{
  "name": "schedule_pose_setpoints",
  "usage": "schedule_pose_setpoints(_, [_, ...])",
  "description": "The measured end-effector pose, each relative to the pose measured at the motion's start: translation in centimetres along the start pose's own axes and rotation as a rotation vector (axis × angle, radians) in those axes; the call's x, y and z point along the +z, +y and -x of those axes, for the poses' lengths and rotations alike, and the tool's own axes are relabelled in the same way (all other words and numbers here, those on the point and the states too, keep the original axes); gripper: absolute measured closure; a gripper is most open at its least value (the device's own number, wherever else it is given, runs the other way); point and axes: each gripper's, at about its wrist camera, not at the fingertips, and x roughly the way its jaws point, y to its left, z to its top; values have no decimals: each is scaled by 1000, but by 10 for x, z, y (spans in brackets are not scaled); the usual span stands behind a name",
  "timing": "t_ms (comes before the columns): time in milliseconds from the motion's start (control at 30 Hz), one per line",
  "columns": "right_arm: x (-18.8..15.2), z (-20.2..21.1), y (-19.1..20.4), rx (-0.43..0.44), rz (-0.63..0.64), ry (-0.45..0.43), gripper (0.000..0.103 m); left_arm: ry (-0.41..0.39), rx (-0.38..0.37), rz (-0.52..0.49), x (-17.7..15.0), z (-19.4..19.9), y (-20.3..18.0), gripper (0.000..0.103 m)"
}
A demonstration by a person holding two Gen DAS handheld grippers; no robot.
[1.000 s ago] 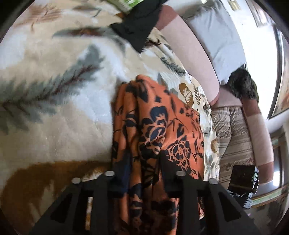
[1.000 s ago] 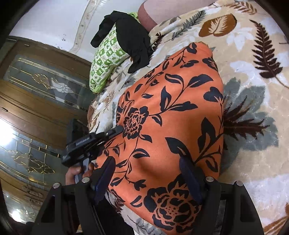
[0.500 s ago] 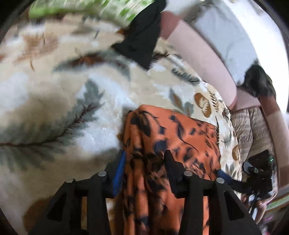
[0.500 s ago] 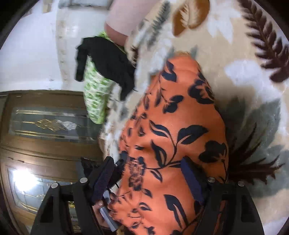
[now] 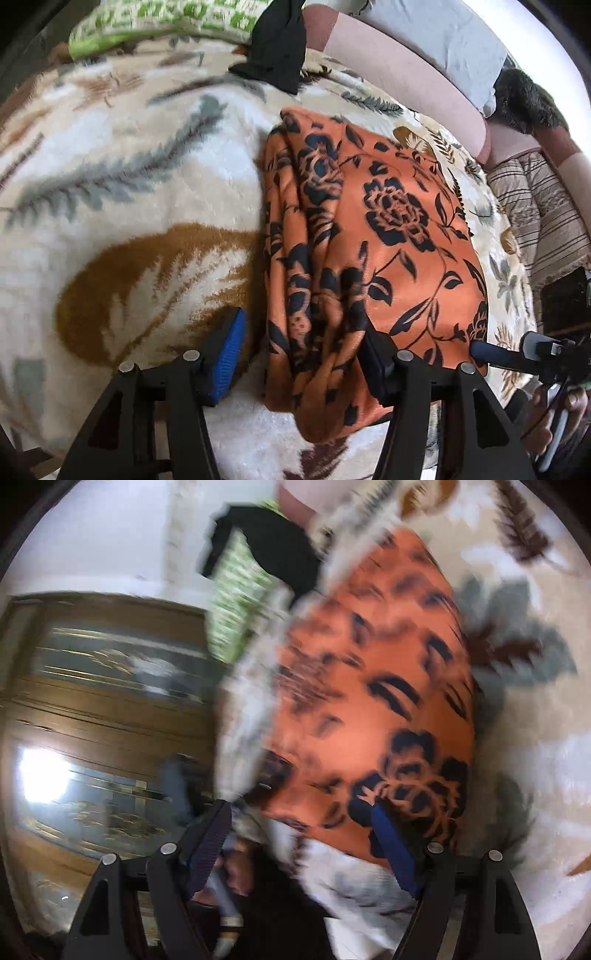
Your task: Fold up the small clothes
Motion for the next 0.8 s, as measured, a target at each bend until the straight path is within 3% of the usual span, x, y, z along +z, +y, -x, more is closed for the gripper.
schedule_pose_setpoints(200, [-6, 24, 32, -20, 89, -72, 22, -77, 52, -57, 4, 29, -17, 43])
schedule_pose_setpoints(667, [16, 64, -8, -143, 13, -189, 22, -90, 89, -81, 18, 32, -19, 42])
schedule_pose_setpoints(800, [28, 62, -13, -160, 21, -189, 21, -93, 42, -49, 26, 31, -12, 29])
